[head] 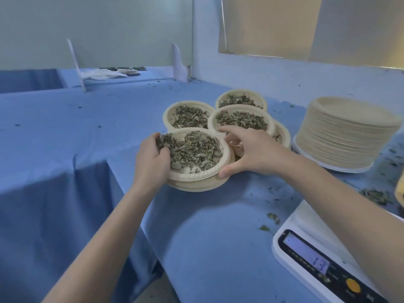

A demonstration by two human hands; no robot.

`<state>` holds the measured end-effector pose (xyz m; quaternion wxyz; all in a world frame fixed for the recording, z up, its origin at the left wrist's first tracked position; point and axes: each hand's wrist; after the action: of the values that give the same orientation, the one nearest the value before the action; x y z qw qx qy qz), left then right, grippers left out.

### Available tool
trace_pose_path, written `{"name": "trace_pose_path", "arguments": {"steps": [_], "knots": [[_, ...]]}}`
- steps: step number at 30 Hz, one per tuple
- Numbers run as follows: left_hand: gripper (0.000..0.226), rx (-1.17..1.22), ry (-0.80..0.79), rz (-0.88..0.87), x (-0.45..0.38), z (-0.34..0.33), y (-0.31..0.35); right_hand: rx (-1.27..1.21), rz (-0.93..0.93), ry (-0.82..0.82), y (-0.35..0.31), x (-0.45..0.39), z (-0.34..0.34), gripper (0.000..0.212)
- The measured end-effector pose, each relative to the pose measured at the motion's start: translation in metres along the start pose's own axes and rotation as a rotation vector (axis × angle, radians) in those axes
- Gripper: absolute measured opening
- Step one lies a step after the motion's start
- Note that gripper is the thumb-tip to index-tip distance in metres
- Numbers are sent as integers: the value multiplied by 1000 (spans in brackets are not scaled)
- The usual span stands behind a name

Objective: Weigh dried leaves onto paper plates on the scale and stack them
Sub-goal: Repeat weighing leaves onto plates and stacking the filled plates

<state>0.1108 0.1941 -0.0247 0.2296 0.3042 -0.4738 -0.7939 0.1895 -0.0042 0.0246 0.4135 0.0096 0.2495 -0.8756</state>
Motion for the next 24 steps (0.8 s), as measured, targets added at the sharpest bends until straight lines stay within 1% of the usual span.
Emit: {"name": "trace_pose_path", "arguments": {"steps": [3,6,9,15,20,24], "knots": [[40,28,35,31,-3,4,-2,48,14,-20,-2,-3,-6,109],[39,74,69,54,-3,11,-7,20,57,-15,-6,-1,-12,106],[39,64,75,52,-2,13,-8,-42,68,-7,-6,0,-15,105],[40,-29,10,-3,-4,-10,0,-90,16,-9,13,-1,-3,107],[34,-45,4,-27,-8,-27,10,-118,-12,7,30,-2,6,103],[32,-97,-22,-28,-11,-33,11,-85,-24,0,38,-8,10,106]]}}
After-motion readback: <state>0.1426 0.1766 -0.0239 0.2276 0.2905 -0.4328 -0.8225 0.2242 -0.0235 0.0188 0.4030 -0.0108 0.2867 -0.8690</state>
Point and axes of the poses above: each hand's wrist, its own x-axis away from the middle knuckle, its own z-axis out of the back of the hand, y = z × x, and after that the axes turned 5 degrees about z, right-handed
